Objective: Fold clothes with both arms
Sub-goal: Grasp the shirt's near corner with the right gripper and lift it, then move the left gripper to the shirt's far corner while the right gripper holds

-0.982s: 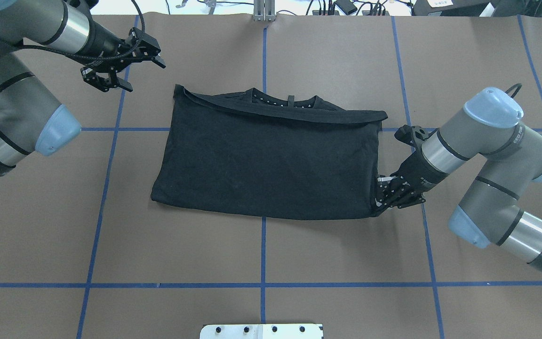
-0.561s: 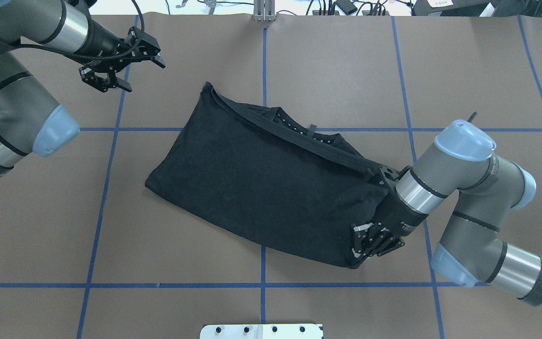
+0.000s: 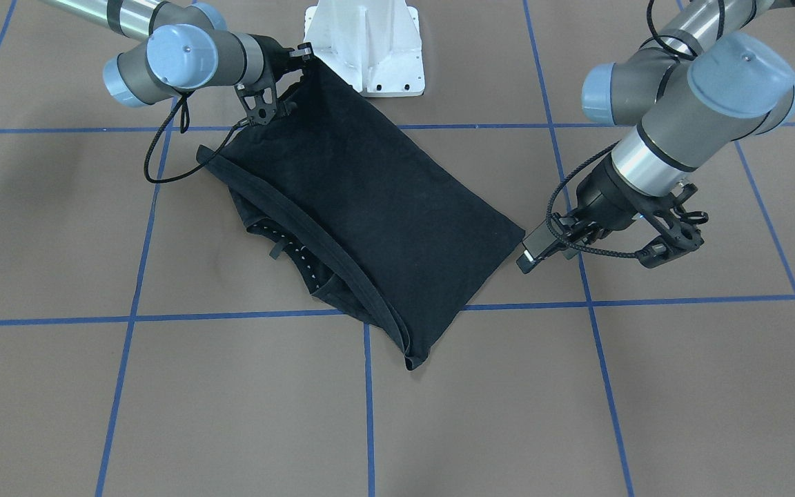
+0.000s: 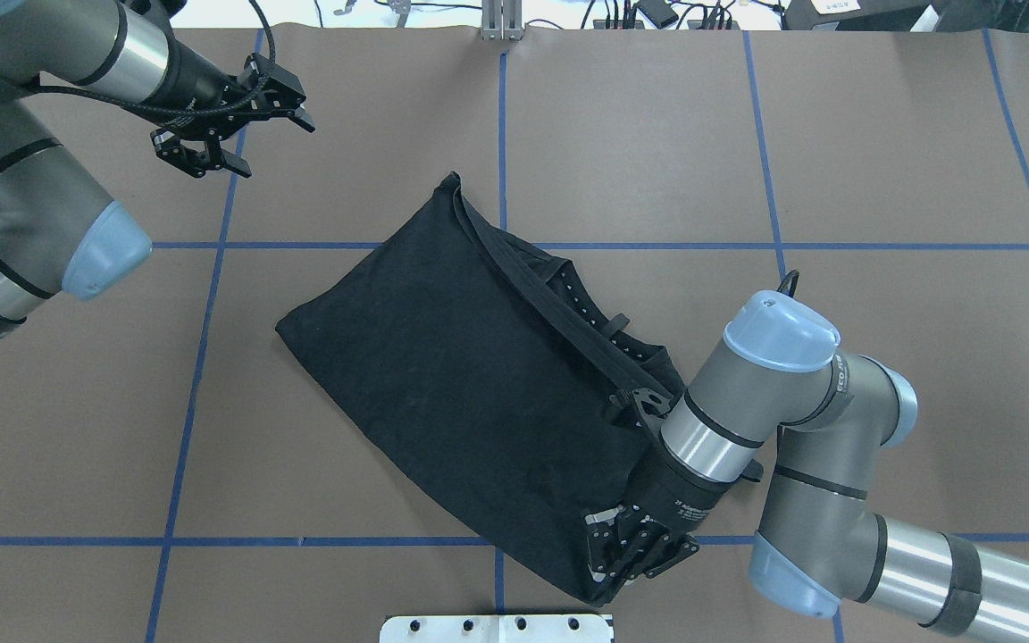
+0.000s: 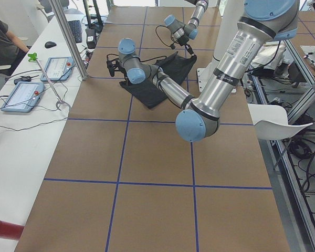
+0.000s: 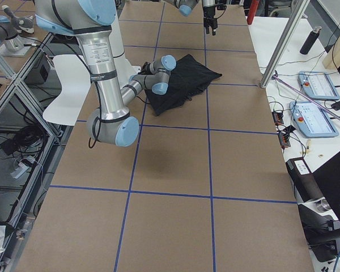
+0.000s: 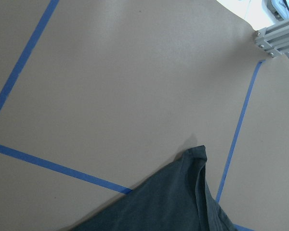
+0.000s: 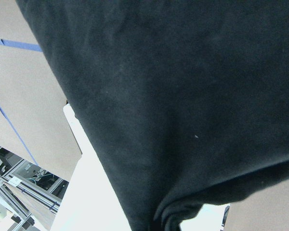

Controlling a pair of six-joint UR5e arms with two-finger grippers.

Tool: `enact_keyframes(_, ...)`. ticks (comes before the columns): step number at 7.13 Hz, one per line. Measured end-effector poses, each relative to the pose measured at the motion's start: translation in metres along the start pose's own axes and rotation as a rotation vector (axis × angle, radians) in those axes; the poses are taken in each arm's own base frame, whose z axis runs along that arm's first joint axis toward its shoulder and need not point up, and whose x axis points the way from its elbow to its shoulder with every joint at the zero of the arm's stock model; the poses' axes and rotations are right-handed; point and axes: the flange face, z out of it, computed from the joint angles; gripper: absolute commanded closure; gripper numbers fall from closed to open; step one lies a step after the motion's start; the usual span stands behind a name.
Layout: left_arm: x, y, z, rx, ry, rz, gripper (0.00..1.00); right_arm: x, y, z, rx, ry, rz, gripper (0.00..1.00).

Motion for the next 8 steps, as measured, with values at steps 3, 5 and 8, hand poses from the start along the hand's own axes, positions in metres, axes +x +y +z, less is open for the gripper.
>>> enact_keyframes(3,0.002,0.004,0.002,-0.002,0.004,0.013,0.0,0.002,-0.009,-0.026,0.041,-0.014,0.027,0.0)
enact_keyframes(5,-0.009,0.021,0.021,-0.017,-0.019,0.023,0.0,0.006,-0.029,-0.084,0.15,-0.046,0.041,0.0)
enact_keyframes(8,-0.052,0.062,0.082,-0.013,-0.119,0.033,0.0,0.013,-0.045,-0.16,0.291,-0.085,0.054,0.0)
